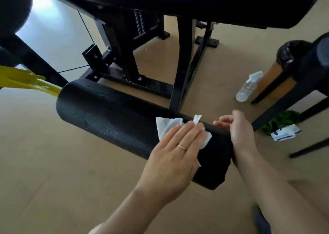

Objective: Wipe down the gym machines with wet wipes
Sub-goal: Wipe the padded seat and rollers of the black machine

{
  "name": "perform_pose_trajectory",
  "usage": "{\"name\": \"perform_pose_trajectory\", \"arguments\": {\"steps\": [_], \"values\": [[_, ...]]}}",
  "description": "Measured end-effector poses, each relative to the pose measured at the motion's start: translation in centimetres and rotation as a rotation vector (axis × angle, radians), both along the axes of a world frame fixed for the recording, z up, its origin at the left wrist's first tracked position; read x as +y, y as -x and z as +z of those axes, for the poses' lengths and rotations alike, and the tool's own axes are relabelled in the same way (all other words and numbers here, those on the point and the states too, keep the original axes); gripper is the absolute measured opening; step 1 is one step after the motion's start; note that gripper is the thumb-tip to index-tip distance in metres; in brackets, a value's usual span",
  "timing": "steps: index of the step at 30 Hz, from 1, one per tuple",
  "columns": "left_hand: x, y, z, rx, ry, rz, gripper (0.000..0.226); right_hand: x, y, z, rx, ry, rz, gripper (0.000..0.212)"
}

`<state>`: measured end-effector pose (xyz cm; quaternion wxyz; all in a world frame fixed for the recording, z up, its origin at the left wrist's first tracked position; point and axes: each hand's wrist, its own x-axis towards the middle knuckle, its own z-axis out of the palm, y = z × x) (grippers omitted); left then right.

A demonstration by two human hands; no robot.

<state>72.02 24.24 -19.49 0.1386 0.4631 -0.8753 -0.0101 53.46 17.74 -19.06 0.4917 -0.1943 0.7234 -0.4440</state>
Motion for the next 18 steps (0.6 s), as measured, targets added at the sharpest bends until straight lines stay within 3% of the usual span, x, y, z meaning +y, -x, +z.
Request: {"name": "perform_pose_trajectory", "arguments": {"steps": [4, 7, 9, 11, 18], "values": [[-1.2, -2.0, 0.8, -0.01, -0.078, -0.053, 0.053, 2.3, -0.9, 0.5, -0.08, -0.123, -0.009, 0.049], [-3.5, -6.9, 1.5, 0.088, -0.082, 0.185, 0.052, 4.9, -2.3, 0.7, -0.178, -0.137, -0.044, 0.054], [-4.9, -9.1, 1.8, 0.144, -0.055, 0.396, 0.051, 5.4, -3.0, 0.9, -0.176, -0.12, -0.081, 0.051], [-5.1, -8.6, 1.9, 0.161, -0.046, 0.478, 0.048, 5.5, -3.4, 1.2, -0.146, -0.077, -0.101, 0.052], [-0.1, 3.0, 0.6, 0.009, -0.06, 0.034, 0.053, 5.1, -2.9, 0.6, -0.099, 0.031, -0.178, 0.035]]}}
